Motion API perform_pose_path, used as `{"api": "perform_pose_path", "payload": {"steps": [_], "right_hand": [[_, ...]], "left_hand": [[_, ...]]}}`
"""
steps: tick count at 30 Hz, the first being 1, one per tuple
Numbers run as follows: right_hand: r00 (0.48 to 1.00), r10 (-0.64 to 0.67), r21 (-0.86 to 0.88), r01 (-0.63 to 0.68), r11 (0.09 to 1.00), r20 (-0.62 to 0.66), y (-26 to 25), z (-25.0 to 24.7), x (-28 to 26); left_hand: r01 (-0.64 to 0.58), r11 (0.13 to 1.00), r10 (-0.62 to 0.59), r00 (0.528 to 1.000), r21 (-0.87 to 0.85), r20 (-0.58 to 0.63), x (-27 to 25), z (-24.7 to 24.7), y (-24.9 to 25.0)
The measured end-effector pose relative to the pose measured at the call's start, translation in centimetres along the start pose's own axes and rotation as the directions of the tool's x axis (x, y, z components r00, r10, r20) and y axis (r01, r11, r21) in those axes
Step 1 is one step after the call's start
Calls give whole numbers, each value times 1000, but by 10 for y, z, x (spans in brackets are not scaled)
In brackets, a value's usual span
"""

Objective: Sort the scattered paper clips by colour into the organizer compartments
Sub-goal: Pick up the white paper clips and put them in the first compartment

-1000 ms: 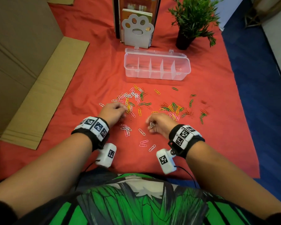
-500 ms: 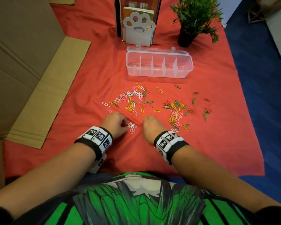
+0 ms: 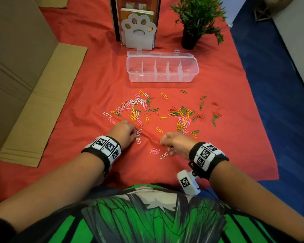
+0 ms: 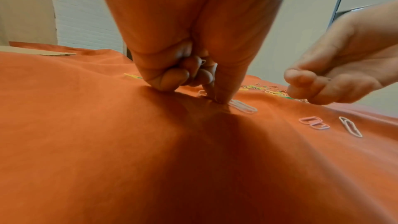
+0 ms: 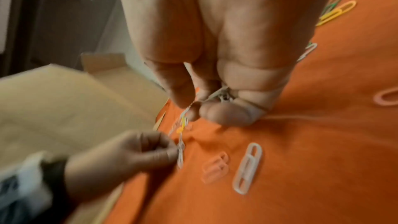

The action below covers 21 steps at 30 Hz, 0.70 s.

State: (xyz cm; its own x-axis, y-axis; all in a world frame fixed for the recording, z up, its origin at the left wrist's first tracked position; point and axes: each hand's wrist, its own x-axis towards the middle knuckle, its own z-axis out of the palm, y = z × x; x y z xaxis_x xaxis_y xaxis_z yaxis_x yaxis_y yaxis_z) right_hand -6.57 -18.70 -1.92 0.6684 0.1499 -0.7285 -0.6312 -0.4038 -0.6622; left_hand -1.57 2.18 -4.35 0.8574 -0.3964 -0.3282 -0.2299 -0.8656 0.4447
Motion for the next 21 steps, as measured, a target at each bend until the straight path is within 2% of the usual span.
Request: {"api": "perform_pose_path", "payload": {"steps": [1,3,4,5,6,7,9,10,12,14,16,17,18,19,20,21], "right_hand": [[999,-38,-218,35,975,-10,3,2,-1],[990,-139,-612,120,782,17,7,8,-6],[984,-175,-719,146,680,34,12,12,-7],[979,-198,-790,157,593,46,18,15,-8],[977,-206,-841,149,520,45,24,19,-8],[973,-226,-880,148,452,48,29,23,-9],[965,-253,-917,155,368,61,33,26,-9],[963,-259,-923,161,350,70,35,26,-8],[969,-237,-919,159,360,75,32,25,-7],[979,-193,-863,150,483,62,23,19,-5],[985,-170,-796,136,590,42,10,11,-3],[984,-174,-790,133,598,35,4,7,-2],[983,-180,-809,135,573,37,0,4,-2],[982,-181,-841,137,523,48,-2,4,-2],[982,-176,-877,143,459,68,-2,6,-4],[982,-168,-906,151,396,90,0,10,-5]], "left_hand": [[5,1000,-5,1000,-6,0,0,-1,1],[57,996,-56,998,-72,15,1,-6,5],[114,979,-107,993,-166,50,1,-8,6],[191,925,-162,980,-328,114,1,-11,7],[266,802,-201,963,-535,178,0,-14,9],[325,633,-230,946,-703,230,-1,-17,11],[387,303,-217,918,-871,332,-4,-23,11],[395,186,-169,915,-900,367,-6,-26,12],[392,17,-78,918,-920,390,-10,-34,12],[390,-56,-69,917,-919,394,-10,-35,10],[421,-30,-145,895,-906,421,-6,-32,10],[427,44,-203,889,-903,411,-4,-28,11],[417,189,-268,893,-889,362,-1,-24,12],[389,392,-318,908,-834,274,2,-19,12],[345,606,-334,928,-717,164,4,-14,10],[289,772,-309,949,-566,64,5,-9,8]]}}
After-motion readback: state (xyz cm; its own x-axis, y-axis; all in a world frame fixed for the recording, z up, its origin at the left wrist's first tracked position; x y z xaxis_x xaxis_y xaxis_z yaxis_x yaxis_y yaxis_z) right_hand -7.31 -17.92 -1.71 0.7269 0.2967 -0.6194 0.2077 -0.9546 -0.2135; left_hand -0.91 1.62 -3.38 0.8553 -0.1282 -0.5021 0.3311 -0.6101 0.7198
